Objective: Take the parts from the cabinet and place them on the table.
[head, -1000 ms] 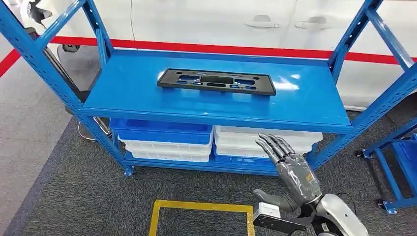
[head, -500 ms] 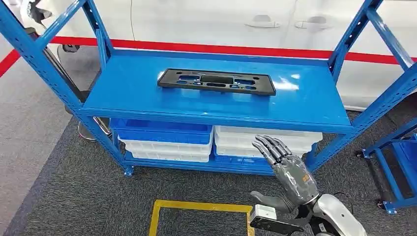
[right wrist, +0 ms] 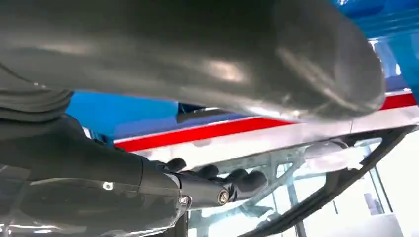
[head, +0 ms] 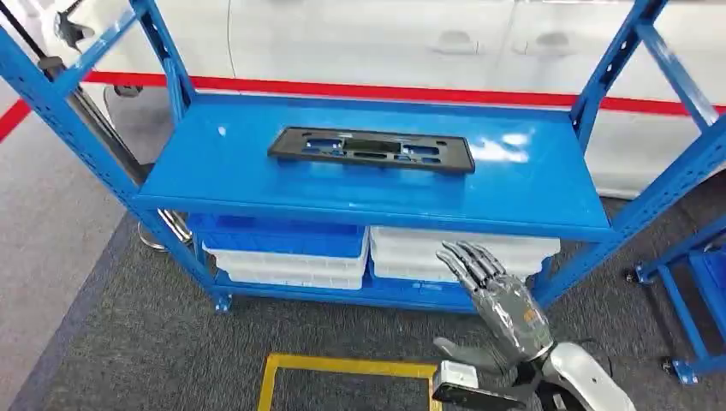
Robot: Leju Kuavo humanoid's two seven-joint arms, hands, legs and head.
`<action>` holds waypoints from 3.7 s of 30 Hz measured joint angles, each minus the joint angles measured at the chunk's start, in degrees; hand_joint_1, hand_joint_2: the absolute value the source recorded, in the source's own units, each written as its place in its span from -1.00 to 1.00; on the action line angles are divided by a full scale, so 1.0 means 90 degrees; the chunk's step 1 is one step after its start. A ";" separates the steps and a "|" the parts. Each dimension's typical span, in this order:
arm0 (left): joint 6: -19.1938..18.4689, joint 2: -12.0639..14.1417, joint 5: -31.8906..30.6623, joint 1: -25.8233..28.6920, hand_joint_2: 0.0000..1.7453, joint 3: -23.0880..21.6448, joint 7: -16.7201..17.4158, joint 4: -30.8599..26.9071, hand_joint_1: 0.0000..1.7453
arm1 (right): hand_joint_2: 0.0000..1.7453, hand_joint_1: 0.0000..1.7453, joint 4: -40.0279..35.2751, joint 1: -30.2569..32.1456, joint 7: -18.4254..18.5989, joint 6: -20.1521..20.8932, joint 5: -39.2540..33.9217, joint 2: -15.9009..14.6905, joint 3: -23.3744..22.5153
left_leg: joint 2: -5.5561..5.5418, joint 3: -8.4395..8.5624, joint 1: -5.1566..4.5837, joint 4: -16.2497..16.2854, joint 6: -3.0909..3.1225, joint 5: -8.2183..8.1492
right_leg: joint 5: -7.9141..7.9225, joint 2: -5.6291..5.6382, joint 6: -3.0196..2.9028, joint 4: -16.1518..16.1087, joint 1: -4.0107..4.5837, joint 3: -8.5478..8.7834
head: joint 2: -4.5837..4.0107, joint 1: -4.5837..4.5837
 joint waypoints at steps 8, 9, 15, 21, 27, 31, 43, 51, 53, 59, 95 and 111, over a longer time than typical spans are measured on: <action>0.0002 0.0002 0.0019 -0.0008 -1.00 -0.0063 -0.0007 0.0002 -1.00 | -1.00 -1.00 -0.0002 0.0012 -0.0003 -0.0002 0.0019 0.0002 0.0034 | 0.0033 -0.0937 0.0010 0.1913 -0.0047 -0.0837 | -0.0141 -0.0038 -0.0337 -0.0002 0.0120 0.0124 | 0.0000 -0.0005; 0.0005 0.0005 0.0024 -0.0001 -1.00 -0.0066 -0.0007 0.0002 -1.00 | -1.00 -1.00 -0.0002 0.0016 -0.0003 -0.0002 0.0024 0.0005 0.0039 | 0.0033 -0.1102 0.0001 0.2106 -0.0023 -0.0803 | -0.0165 -0.0034 -0.0353 -0.0001 0.0149 0.0149 | 0.0000 -0.0002; 0.0007 0.0041 0.0046 -0.0011 -1.00 -0.0078 -0.0010 0.0022 -1.00 | -1.00 -1.00 0.0000 0.0014 0.0000 0.0005 0.0078 0.0022 0.0049 | 0.0042 -0.0470 -0.0192 0.0292 0.0360 0.0296 | -0.0337 -0.0006 -0.0313 -0.0015 0.0249 0.0378 | 0.0000 -0.0002; 0.0007 0.0068 0.0095 -0.0006 -1.00 -0.0085 -0.0012 0.0022 -1.00 | -1.00 -1.00 -0.0022 0.0003 0.0005 0.0002 0.0114 0.0036 0.0068 | 0.0055 -0.0254 -0.0134 -0.0050 0.0402 0.0341 | -0.0700 -0.0032 -0.0142 0.0571 0.0225 0.0116 | 0.0000 0.0000; 0.0007 0.0063 0.0124 -0.0006 -1.00 -0.0126 -0.0005 0.0022 -1.00 | -1.00 -1.00 -0.0017 0.0058 0.0010 0.0019 0.0146 0.0051 0.0107 | 0.0036 -0.0081 -0.0133 -0.0018 0.0376 0.0173 | -0.0164 -0.0039 -0.0058 0.0822 0.0147 -0.0372 | 0.0000 0.0000; 0.0019 0.0061 0.0131 -0.0025 -1.00 -0.0151 -0.0005 0.0024 -1.00 | -1.00 -1.00 -0.0019 0.0069 0.0010 0.0029 0.0163 0.0070 0.0121 | 0.0028 -0.0057 -0.0164 0.0025 0.0229 0.0053 | 0.0040 -0.0033 -0.0170 -0.0048 0.0186 -0.0001 | 0.0000 0.0000; 0.0083 0.0087 0.0197 -0.0017 -1.00 -0.0243 -0.0007 0.0024 -1.00 | -1.00 -1.00 -0.0022 0.0080 0.0010 0.0058 0.0223 0.0185 0.0141 | 0.0041 -0.0614 -0.0094 0.0639 0.0049 0.0298 | -0.0228 -0.0021 -0.0336 -0.0124 0.0153 0.0394 | 0.0000 -0.0002; 0.0100 0.0085 0.0245 -0.0018 -1.00 -0.0250 -0.0012 0.0032 -1.00 | -1.00 -1.00 -0.0039 0.0052 0.0014 0.0073 0.0240 0.0206 0.0155 | 0.0038 -0.0248 -0.0102 -0.0007 0.0334 0.0296 | -0.0549 -0.0054 -0.0107 0.0229 0.0182 0.0304 | 0.0000 0.0000; 0.0104 0.0085 0.0255 -0.0031 -1.00 -0.0255 -0.0015 0.0032 -1.00 | -1.00 -1.00 -0.0036 0.0067 0.0031 0.0083 0.0240 0.0209 0.0153 | 0.0039 -0.0230 -0.0120 -0.0006 0.0379 0.0264 | -0.0956 -0.0046 -0.0103 0.1263 0.0176 -0.0301 | 0.0000 0.0000; 0.0119 0.0080 0.0303 -0.0029 -1.00 -0.0299 -0.0012 0.0032 -1.00 | -1.00 -1.00 -0.0036 0.0063 0.0046 0.0126 0.0245 0.0236 0.0155 | 0.0015 0.0029 -0.0171 -0.0007 0.0358 0.0055 | 0.0244 -0.0048 -0.0257 0.0130 0.0215 -0.0121 | 0.0000 0.0000; 0.0253 0.0087 0.0554 -0.0117 -1.00 -0.0527 0.0015 0.0044 -1.00 | -1.00 -1.00 0.0024 -0.0084 0.0097 0.0289 0.0357 0.0495 0.0199 | 0.0023 0.0040 -0.0153 0.0014 0.0113 -0.0083 | 0.0065 -0.0004 -0.0294 -0.0033 0.0200 -0.0097 | 0.0000 0.0000; 0.0316 0.0100 0.0602 -0.0125 -1.00 -0.0568 0.0044 0.0056 -1.00 | -1.00 -1.00 0.0051 -0.0100 0.0116 0.0316 0.0398 0.0614 0.0211 | 0.0033 -0.0339 -0.0102 0.0025 0.0258 0.0325 | -0.0357 -0.0026 -0.0197 -0.0133 0.0235 0.0422 | 0.0000 -0.0002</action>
